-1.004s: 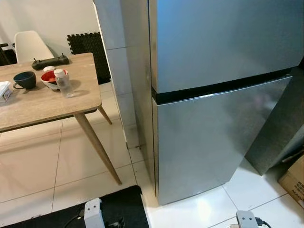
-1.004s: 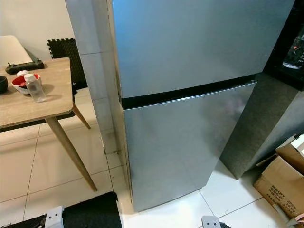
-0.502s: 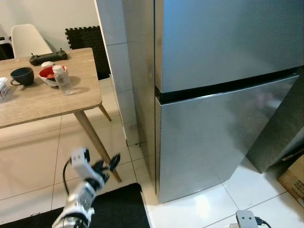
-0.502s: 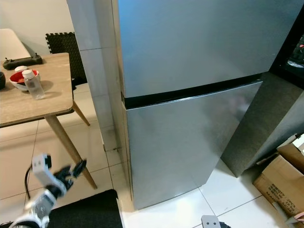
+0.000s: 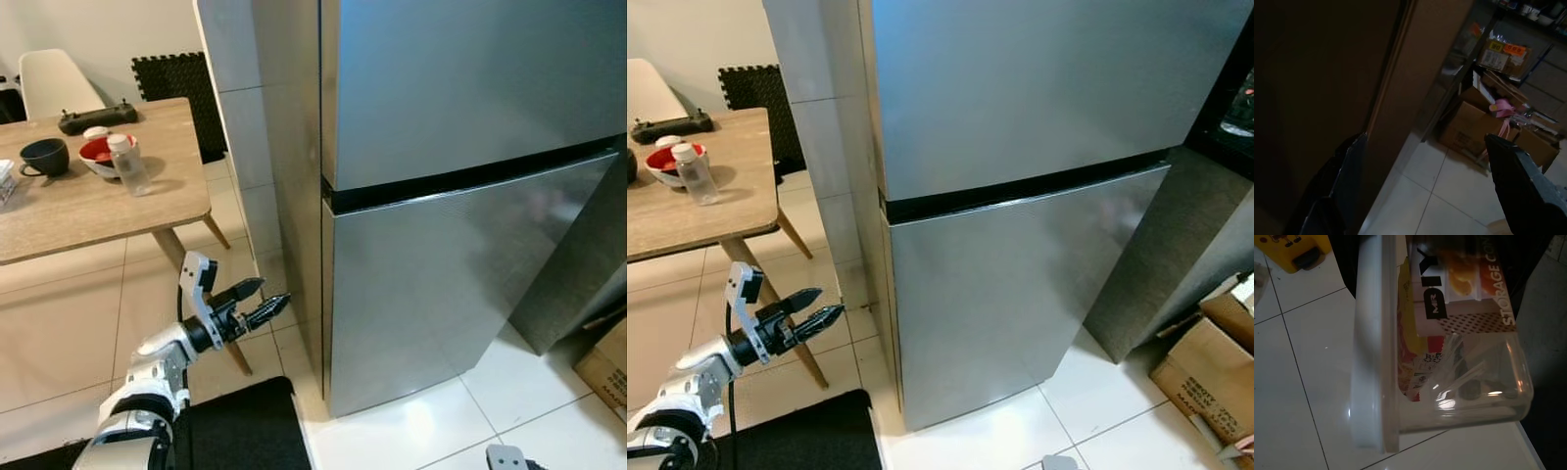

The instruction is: Restocking fridge

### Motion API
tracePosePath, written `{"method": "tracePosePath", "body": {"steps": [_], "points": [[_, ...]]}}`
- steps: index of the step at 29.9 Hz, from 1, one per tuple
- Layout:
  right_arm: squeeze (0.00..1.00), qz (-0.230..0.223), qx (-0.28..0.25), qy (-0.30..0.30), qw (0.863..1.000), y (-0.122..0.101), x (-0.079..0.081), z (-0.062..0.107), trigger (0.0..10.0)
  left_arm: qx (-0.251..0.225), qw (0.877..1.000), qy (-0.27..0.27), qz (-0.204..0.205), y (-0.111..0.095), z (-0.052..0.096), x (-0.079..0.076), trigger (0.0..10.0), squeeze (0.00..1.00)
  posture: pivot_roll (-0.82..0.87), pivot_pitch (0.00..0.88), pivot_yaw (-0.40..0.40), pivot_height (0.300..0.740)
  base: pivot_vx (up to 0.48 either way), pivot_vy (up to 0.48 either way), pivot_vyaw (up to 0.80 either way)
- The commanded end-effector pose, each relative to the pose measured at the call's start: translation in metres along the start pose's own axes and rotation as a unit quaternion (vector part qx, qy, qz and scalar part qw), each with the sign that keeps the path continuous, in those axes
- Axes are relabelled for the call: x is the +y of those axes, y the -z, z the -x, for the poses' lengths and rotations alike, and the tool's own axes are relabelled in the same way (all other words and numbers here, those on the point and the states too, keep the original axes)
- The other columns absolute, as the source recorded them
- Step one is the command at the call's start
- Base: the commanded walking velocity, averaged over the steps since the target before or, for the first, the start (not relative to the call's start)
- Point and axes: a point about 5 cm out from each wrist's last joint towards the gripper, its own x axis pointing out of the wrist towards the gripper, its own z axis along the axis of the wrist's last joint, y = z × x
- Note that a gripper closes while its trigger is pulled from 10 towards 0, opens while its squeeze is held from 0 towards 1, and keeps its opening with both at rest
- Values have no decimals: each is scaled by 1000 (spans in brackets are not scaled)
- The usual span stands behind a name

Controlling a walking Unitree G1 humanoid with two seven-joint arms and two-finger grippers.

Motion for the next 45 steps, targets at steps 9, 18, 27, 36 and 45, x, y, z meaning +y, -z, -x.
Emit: {"method": "tracePosePath", "body": {"steps": [9,18,27,36,45], "points": [[0,-16,4,12,1000,10,-8,2,10000,107,989,16,-106,-9,-16,1,10000,0,-99,14,38,740,0,0,0],[0,-17,11,13,1000,17,-7,3,10000,295,955,-6,-2,100,36,-25,10000,0,-95,15,39,740,0,0,0],[0,-17,5,9,1000,10,-4,2,10000,424,892,-145,60,142,133,-24,10000,0,-68,3,39,740,0,0,0],[0,-18,3,6,1000,8,-1,1,10000,433,845,-308,-61,82,183,27,10000,0,-61,0,44,740,0,0,0],[0,-15,4,6,1000,7,-1,1,10000,285,839,-416,-204,-48,178,76,10000,0,-56,0,47,740,0,0,0]]}}
